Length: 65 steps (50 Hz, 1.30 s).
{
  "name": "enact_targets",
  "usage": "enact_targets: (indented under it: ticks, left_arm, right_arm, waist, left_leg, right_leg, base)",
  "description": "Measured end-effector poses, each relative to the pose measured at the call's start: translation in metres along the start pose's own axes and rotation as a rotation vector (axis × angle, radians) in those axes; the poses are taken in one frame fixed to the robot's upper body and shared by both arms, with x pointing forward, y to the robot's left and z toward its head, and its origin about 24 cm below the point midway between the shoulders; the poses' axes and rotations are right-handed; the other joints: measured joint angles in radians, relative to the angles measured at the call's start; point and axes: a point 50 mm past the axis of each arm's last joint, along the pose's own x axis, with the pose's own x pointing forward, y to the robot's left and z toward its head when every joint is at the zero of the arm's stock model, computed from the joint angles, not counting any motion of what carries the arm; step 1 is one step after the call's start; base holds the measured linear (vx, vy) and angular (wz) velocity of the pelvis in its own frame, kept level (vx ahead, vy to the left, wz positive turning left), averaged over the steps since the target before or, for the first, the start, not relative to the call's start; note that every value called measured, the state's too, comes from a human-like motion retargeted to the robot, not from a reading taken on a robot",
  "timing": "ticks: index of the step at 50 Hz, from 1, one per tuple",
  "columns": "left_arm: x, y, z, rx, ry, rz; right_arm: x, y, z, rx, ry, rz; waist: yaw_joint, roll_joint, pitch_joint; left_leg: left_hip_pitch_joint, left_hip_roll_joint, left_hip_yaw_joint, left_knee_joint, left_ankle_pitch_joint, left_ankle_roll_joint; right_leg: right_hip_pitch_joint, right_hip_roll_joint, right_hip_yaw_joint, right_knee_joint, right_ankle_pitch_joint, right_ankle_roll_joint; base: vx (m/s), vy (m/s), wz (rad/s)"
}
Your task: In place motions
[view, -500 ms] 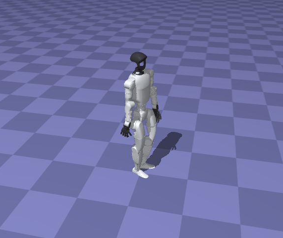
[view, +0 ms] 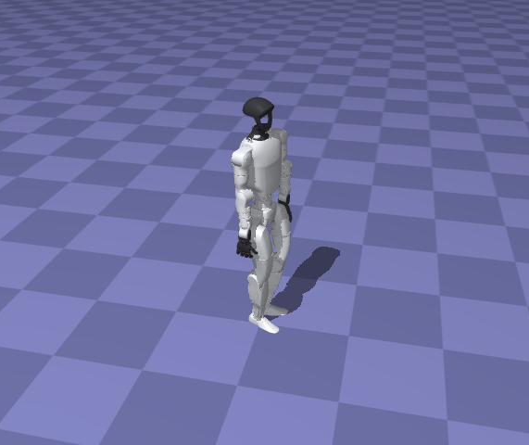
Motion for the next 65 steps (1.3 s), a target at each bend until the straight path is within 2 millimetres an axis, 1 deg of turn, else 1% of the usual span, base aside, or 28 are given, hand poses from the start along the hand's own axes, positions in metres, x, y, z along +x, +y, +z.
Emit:
enact_targets:
  ticks: [7, 18, 23, 25, 26, 29, 30, 32, 35, 38, 40, 42, 43, 44, 45, 47, 50, 53, 55, 57, 58, 60, 63, 65]
  left_arm:
    - [0.000, -0.004, -0.002, 0.004, 0.007, -0.018]
    - [0.001, -0.006, 0.001, 0.013, -0.005, -0.034]
    - [0.001, -0.005, 0.002, 0.020, -0.010, -0.044]
    - [0.000, -0.005, 0.008, 0.038, -0.030, -0.050]
    - [0.000, -0.005, 0.014, 0.054, -0.052, -0.051]
    - [-0.003, -0.007, 0.038, 0.128, -0.136, -0.049]
    - [-0.005, -0.008, 0.048, 0.159, -0.168, -0.047]
    - [-0.009, -0.014, 0.065, 0.217, -0.222, -0.048]
    - [-0.013, -0.026, 0.082, 0.280, -0.279, -0.062]
    - [-0.014, -0.035, 0.086, 0.314, -0.286, -0.082]
    - [-0.013, -0.035, 0.084, 0.333, -0.273, -0.084]
    - [-0.013, -0.031, 0.081, 0.353, -0.256, -0.072]
    - [-0.013, -0.028, 0.080, 0.359, -0.248, -0.063]
    - [-0.012, -0.026, 0.079, 0.356, -0.245, -0.056]
    - [-0.012, -0.023, 0.078, 0.349, -0.244, -0.050]
    - [-0.011, -0.020, 0.074, 0.295, -0.237, -0.053]
    - [-0.009, -0.014, 0.066, 0.181, -0.227, -0.049]
    - [-0.009, -0.003, 0.060, 0.084, -0.226, -0.003]
    - [-0.009, 0.009, 0.053, 0.060, -0.210, 0.052]
    - [-0.009, 0.023, 0.046, 0.063, -0.169, 0.107]
    - [-0.010, 0.029, 0.042, 0.067, -0.141, 0.132]
    - [-0.012, 0.039, 0.037, 0.076, -0.091, 0.171]
    - [-0.015, 0.050, 0.036, 0.076, -0.073, 0.191]
    - [-0.016, 0.057, 0.036, 0.081, -0.067, 0.191]
  right_arm:
    - [0.000, 0.000, -0.003, -0.022, 0.014, 0.018]
    - [0.000, -0.005, -0.018, -0.003, 0.069, -0.001]
    - [0.000, -0.007, -0.023, 0.014, 0.091, -0.004]
    - [-0.001, -0.009, -0.024, 0.013, 0.099, -0.007]
    - [-0.001, -0.010, -0.025, 0.012, 0.105, -0.012]
    - [-0.002, -0.013, -0.030, 0.017, 0.128, -0.030]
    - [-0.002, -0.014, -0.032, 0.019, 0.138, -0.034]
    - [-0.002, -0.014, -0.040, 0.005, 0.169, -0.032]
    - [-0.003, -0.013, -0.051, -0.056, 0.218, -0.019]
    - [-0.002, -0.009, -0.057, -0.131, 0.260, -0.010]
    - [-0.002, -0.007, -0.059, -0.169, 0.272, -0.009]
    - [-0.001, -0.005, -0.059, -0.176, 0.263, -0.011]
    - [-0.001, -0.005, -0.058, -0.171, 0.253, -0.013]
    - [0.000, -0.005, -0.056, -0.159, 0.240, -0.016]
    - [0.000, -0.006, -0.055, -0.145, 0.226, -0.019]
    - [-0.001, -0.010, -0.052, -0.118, 0.202, -0.027]
    - [-0.002, -0.017, -0.046, -0.088, 0.177, -0.052]
    - [-0.004, -0.027, -0.037, -0.077, 0.135, -0.097]
    - [-0.005, -0.032, -0.029, -0.084, 0.100, -0.123]
    - [-0.005, -0.032, -0.022, -0.081, 0.069, -0.136]
    - [-0.005, -0.030, -0.017, -0.070, 0.051, -0.139]
    - [-0.004, -0.025, -0.006, -0.033, 0.006, -0.136]
    - [-0.004, -0.017, 0.009, -0.012, -0.067, -0.086]
    - [-0.003, -0.010, 0.011, -0.025, -0.079, -0.034]
  waist:
    - [0.017, -0.011, 0.007]
    - [0.024, -0.014, 0.016]
    - [0.040, -0.008, 0.019]
    - [0.052, -0.005, 0.024]
    - [0.056, -0.005, 0.029]
    - [0.073, -0.014, 0.043]
    - [0.082, -0.019, 0.049]
    - [0.103, -0.034, 0.052]
    - [0.114, -0.048, 0.040]
    - [0.108, -0.057, 0.013]
    - [0.104, -0.070, -0.004]
    - [0.111, -0.078, -0.010]
    - [0.123, -0.078, -0.007]
    - [0.134, -0.080, -0.001]
    - [0.145, -0.084, 0.005]
    - [0.180, -0.105, 0.017]
    - [0.238, -0.132, 0.022]
    - [0.259, -0.127, 0.025]
    - [0.258, -0.110, 0.021]
    - [0.219, -0.100, 0.015]
    - [0.193, -0.092, 0.017]
    - [0.099, -0.061, 0.042]
    - [-0.011, -0.046, 0.072]
    - [-0.066, -0.050, 0.084]
  left_leg:
    - [0.000, -0.018, -0.018, -0.014, 0.013, 0.006]
    - [-0.009, -0.020, -0.030, -0.002, 0.010, 0.006]
    - [-0.009, -0.018, -0.012, -0.013, 0.022, 0.011]
    - [-0.018, -0.025, -0.013, -0.026, 0.058, 0.026]
    - [-0.024, -0.032, -0.020, -0.034, 0.069, 0.032]
    - [-0.035, -0.047, -0.018, -0.058, 0.063, 0.047]
    - [-0.035, -0.045, 0.002, -0.064, 0.051, 0.050]
    - [-0.014, -0.024, 0.121, -0.086, 0.024, 0.057]
    - [0.037, 0.017, 0.335, -0.123, -0.004, 0.040]
    - [0.086, 0.043, 0.536, -0.145, -0.017, 0.031]
    - [0.102, 0.054, 0.624, -0.146, -0.009, 0.035]
    - [0.095, 0.068, 0.611, -0.147, 0.043, 0.021]
    - [0.084, 0.073, 0.574, -0.153, 0.093, 0.006]
    - [0.077, 0.068, 0.531, -0.162, 0.111, -0.002]
    - [0.071, 0.058, 0.486, -0.171, 0.113, -0.008]
    - [0.061, 0.041, 0.422, -0.168, 0.108, 0.006]
    - [0.040, 0.005, 0.343, -0.163, 0.104, 0.026]
    - [0.028, -0.012, 0.258, -0.176, 0.114, 0.045]
    - [0.017, -0.014, 0.209, -0.186, 0.125, 0.062]
    - [-0.002, -0.019, 0.134, -0.188, 0.140, 0.071]
    - [-0.012, -0.018, 0.090, -0.190, 0.153, 0.075]
    - [-0.020, -0.009, -0.020, -0.196, 0.178, 0.078]
    - [-0.033, -0.017, -0.124, -0.202, 0.204, 0.078]
    - [-0.036, -0.027, -0.172, -0.200, 0.215, 0.076]
  right_leg:
    - [0.006, -0.008, -0.013, -0.003, 0.001, 0.000]
    - [0.007, -0.014, -0.026, -0.008, 0.009, 0.003]
    - [0.002, -0.015, -0.028, -0.003, 0.017, -0.014]
    - [-0.007, -0.017, -0.033, 0.006, 0.015, -0.022]
    - [-0.013, -0.021, -0.043, 0.013, 0.010, -0.024]
    - [-0.028, -0.046, -0.091, 0.038, -0.010, -0.024]
    - [-0.033, -0.058, -0.113, 0.047, -0.019, -0.022]
    - [-0.039, -0.088, -0.167, 0.064, -0.040, -0.013]
    - [-0.040, -0.128, -0.286, 0.081, -0.075, 0.013]
    - [-0.027, -0.155, -0.423, 0.089, -0.108, 0.051]
    - [-0.012, -0.170, -0.504, 0.095, -0.126, 0.080]
    - [0.012, -0.177, -0.580, 0.109, -0.140, 0.110]
    - [0.028, -0.172, -0.609, 0.115, -0.145, 0.123]
    - [0.045, -0.169, -0.637, 0.119, -0.148, 0.135]
    - [0.063, -0.166, -0.665, 0.124, -0.150, 0.146]
    - [0.097, -0.178, -0.705, 0.125, -0.141, 0.161]
    - [0.135, -0.187, -0.760, 0.110, -0.112, 0.166]
    - [0.163, -0.185, -0.791, 0.135, -0.098, 0.140]
    - [0.158, -0.177, -0.765, 0.173, -0.122, 0.100]
    - [0.081, -0.175, -0.579, 0.259, -0.156, 0.091]
    - [0.030, -0.167, -0.472, 0.320, -0.176, 0.105]
    - [-0.036, -0.135, -0.361, 0.391, -0.187, 0.115]
    - [-0.101, -0.045, -0.172, 0.386, -0.190, 0.132]
    - [-0.126, 0.008, -0.045, 0.355, -0.184, 0.134]
  base:
    - [0.00, 0.00, 0.00]
    - [0.00, 0.00, 0.00]
    - [0.00, 0.02, -0.16]
    - [-0.05, 0.06, -0.02]
    - [-0.06, 0.08, 0.38]
    - [-0.10, 0.08, 1.03]
    - [-0.10, 0.13, 1.55]
    - [-0.06, 0.19, 1.96]
    - [-0.05, 0.19, 2.62]
    - [0.04, 0.22, 3.01]
    - [0.11, 0.28, 2.95]
    - [0.15, 0.23, 2.60]
    - [0.15, 0.18, 2.30]
    - [0.15, 0.17, 2.18]
    - [0.15, 0.24, 2.04]
    - [0.15, 0.27, 1.59]
    - [0.16, 0.25, 1.36]
    - [0.16, 0.22, 1.35]
    - [0.20, 0.16, 1.23]
    - [0.23, 0.14, 1.74]
    - [0.16, 0.06, 2.36]
    - [0.09, 0.05, 2.99]
    - [0.05, 0.00, 2.70]
    - [0.16, -0.03, 2.20]
